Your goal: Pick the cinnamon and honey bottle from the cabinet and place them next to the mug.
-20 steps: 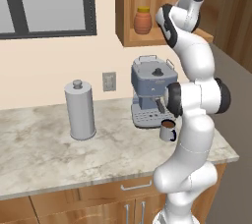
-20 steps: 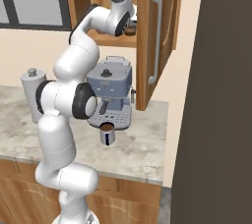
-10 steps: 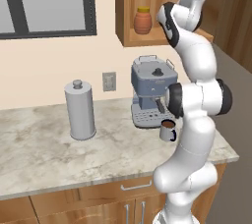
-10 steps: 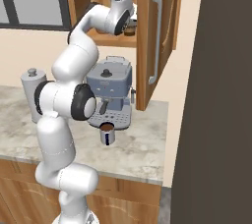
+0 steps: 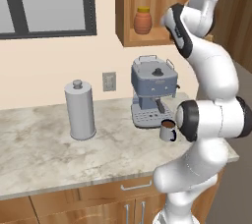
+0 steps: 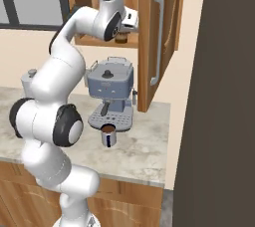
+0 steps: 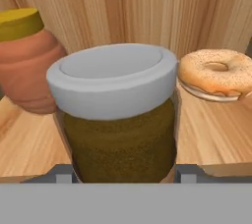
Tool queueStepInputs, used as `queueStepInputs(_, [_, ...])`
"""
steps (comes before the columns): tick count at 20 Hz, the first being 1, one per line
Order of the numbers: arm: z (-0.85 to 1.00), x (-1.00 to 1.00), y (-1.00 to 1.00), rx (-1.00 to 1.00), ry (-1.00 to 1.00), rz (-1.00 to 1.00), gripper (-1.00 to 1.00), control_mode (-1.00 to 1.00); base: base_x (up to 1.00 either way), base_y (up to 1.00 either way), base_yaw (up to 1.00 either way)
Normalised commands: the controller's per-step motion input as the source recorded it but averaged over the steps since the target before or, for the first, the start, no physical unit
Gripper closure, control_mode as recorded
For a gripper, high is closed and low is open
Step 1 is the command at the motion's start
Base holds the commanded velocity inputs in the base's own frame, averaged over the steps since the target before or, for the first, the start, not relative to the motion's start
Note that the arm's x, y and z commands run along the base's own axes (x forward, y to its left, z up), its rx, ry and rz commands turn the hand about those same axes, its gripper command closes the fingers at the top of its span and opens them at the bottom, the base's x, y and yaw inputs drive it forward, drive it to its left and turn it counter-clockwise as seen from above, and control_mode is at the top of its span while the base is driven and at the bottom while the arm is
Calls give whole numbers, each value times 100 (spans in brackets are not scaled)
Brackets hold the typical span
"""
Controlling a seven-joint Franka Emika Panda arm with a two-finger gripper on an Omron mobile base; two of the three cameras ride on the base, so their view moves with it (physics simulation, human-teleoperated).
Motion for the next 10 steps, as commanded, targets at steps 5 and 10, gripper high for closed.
queueStepInputs(5, [-4,-100,16,0,-6,0,100,-100,0,0,0])
queueStepInputs(10, [-21,-100,0,0,-4,-3,100,-100,0,0,0])
